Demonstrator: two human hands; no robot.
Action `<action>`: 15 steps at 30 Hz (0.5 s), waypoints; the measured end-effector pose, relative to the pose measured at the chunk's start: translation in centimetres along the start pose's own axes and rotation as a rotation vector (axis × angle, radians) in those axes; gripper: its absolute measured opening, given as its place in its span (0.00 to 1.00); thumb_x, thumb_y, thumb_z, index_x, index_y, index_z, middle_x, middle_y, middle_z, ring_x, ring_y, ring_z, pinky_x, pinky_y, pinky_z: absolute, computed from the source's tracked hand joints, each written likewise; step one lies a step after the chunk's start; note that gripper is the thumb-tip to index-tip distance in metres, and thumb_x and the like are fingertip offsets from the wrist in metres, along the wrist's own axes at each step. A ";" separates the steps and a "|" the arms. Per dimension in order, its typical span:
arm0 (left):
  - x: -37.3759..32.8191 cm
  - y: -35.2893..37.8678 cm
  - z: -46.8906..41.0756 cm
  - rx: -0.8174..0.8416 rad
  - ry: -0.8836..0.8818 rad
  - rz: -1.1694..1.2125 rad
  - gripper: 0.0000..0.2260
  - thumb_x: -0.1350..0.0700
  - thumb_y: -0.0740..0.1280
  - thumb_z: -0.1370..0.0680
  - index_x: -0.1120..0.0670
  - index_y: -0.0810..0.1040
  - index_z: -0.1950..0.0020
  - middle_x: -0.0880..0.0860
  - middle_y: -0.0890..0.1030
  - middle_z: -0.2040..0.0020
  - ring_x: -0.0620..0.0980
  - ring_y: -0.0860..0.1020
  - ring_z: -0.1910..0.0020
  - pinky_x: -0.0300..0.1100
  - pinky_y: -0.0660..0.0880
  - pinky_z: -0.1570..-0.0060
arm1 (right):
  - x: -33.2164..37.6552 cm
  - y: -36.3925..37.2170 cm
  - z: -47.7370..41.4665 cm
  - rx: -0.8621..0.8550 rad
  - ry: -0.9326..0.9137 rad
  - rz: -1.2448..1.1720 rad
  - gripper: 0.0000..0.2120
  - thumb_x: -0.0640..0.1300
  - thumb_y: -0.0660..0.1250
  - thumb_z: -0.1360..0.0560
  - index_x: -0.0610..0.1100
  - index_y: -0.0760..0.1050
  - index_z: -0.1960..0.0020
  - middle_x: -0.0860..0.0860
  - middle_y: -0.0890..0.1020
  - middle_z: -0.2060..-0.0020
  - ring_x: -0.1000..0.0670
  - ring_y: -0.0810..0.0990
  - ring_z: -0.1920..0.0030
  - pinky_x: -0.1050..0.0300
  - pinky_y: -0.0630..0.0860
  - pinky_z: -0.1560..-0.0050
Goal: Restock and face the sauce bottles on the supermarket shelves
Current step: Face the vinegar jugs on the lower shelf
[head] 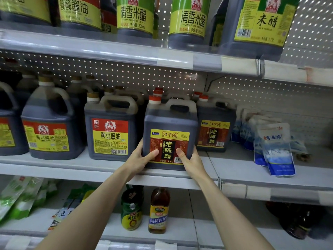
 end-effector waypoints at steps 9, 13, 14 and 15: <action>-0.3 0.1 0.0 0.017 -0.011 -0.019 0.26 0.52 0.67 0.23 0.48 0.63 0.27 0.44 0.77 0.39 0.41 0.76 0.40 0.39 0.71 0.39 | 0.1 0.0 0.2 0.006 0.007 0.023 0.43 0.66 0.63 0.34 0.51 0.57 0.24 0.51 0.73 0.32 0.48 0.72 0.32 0.54 0.71 0.35; -0.2 -0.1 0.1 0.004 -0.003 -0.024 0.30 0.48 0.69 0.27 0.49 0.64 0.27 0.44 0.78 0.39 0.42 0.77 0.40 0.41 0.71 0.36 | 0.2 -0.1 0.0 0.007 0.012 0.029 0.39 0.62 0.64 0.29 0.50 0.57 0.24 0.51 0.73 0.32 0.49 0.72 0.33 0.59 0.69 0.39; -0.2 -0.1 0.1 0.004 -0.003 -0.027 0.31 0.47 0.69 0.28 0.49 0.65 0.27 0.44 0.78 0.38 0.42 0.77 0.39 0.40 0.71 0.37 | 0.2 -0.1 0.0 0.006 0.015 0.031 0.39 0.62 0.64 0.30 0.50 0.56 0.24 0.51 0.73 0.32 0.49 0.72 0.33 0.59 0.69 0.39; -0.2 -0.1 0.1 0.002 -0.004 -0.032 0.31 0.47 0.69 0.28 0.49 0.65 0.27 0.44 0.78 0.39 0.42 0.76 0.39 0.39 0.71 0.37 | 0.2 -0.1 0.0 0.007 0.016 0.035 0.40 0.63 0.64 0.31 0.50 0.56 0.24 0.51 0.73 0.32 0.49 0.72 0.33 0.58 0.70 0.39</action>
Point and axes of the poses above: each hand's wrist, its own z-axis away from the middle knuckle, its own y-axis out of the palm, x = y × z, the point moved 3 cm from there along -z, towards the middle knuckle
